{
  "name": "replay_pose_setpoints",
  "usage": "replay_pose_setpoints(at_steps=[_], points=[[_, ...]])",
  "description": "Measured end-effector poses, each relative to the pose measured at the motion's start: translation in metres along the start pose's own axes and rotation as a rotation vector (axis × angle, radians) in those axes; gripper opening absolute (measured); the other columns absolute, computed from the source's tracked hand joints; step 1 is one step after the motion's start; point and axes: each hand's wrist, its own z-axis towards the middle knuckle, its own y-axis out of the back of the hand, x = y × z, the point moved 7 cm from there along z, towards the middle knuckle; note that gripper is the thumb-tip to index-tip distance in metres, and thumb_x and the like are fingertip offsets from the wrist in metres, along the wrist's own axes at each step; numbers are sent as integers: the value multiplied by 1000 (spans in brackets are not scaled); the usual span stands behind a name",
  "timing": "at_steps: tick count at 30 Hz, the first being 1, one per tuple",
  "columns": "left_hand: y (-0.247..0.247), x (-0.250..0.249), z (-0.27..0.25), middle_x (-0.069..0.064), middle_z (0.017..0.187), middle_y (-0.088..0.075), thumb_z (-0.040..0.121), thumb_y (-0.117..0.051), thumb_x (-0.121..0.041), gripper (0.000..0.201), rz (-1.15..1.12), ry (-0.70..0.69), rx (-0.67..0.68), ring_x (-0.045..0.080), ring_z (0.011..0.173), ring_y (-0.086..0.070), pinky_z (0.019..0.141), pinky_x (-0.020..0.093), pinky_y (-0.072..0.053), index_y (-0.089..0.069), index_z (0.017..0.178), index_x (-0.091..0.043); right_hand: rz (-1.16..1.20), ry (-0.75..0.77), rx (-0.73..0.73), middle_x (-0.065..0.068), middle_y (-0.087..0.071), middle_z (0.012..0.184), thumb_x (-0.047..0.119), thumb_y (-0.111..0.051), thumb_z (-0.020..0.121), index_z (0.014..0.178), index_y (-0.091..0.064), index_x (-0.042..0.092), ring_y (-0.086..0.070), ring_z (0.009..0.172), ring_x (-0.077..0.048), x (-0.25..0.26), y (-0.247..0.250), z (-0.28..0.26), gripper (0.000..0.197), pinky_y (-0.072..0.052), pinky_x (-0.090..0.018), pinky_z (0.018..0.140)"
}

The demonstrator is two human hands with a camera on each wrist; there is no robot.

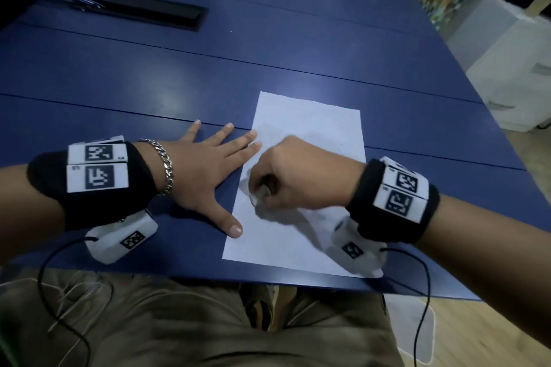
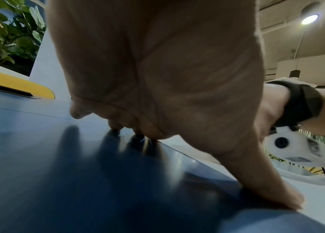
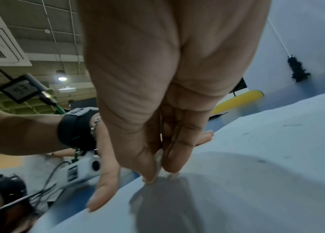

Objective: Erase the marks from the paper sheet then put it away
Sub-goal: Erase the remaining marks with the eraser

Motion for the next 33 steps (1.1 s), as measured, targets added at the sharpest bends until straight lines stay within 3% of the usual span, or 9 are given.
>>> replay_pose_setpoints(at_steps=[3,5,7,14,19,24,29,33], points=[[-1,1,1,-17,161,43,47,-45,-112,155,12,-4,-3,23,154,32,121,72,7,34,156,-36,16,-49,-93,7,-69,70,25,-71,81,79,-74,22,-59,65,-14,-8,8,7,4,-53,-31,68],[0,0,1,-17,161,44,46,-43,-113,154,13,-7,-8,23,154,32,121,72,8,34,156,-37,-11,-29,-46,5,-69,70,25,-70,79,78,-73,21,-58,64,-15,0,3,4,5,-54,-35,66],[0,1,0,-18,159,45,46,-42,-113,154,23,1,-4,23,154,32,122,69,9,34,156,-36,-10,9,25,5,-68,69,28,-71,79,79,-74,22,-52,60,-8,7,-3,-3,7,-53,-34,65],[2,-1,-7,-17,158,48,51,-35,-114,150,64,23,7,26,151,39,124,62,14,39,153,-34,215,-179,-138,8,-75,93,25,-73,87,116,-76,23,-69,77,-4,-26,19,-43,29,-56,-21,80],[3,0,-12,-8,159,48,55,-26,-114,147,134,62,28,28,148,42,124,59,16,40,154,-27,194,-207,-105,6,-72,102,25,-71,89,114,-77,23,-67,81,-7,-25,10,-69,26,-55,-24,83],[9,8,-15,-7,158,48,59,-25,-112,138,116,99,79,31,148,42,123,60,18,48,147,-34,224,-260,-77,9,-67,99,22,-70,87,114,-76,26,-67,79,-6,-39,8,-73,28,-58,-30,81],[14,8,-17,-10,155,52,55,-28,-113,142,32,65,65,26,147,45,124,60,16,45,148,-36,228,-262,-111,10,-69,97,20,-71,88,113,-77,25,-68,80,-3,-44,20,-65,26,-58,-24,80],[0,1,-13,-15,156,51,53,-41,-112,147,-45,46,93,26,148,42,120,69,15,42,150,-39,195,-218,-75,11,-69,105,20,-72,88,113,-77,27,-68,84,-3,-40,18,-43,26,-54,-17,79]])
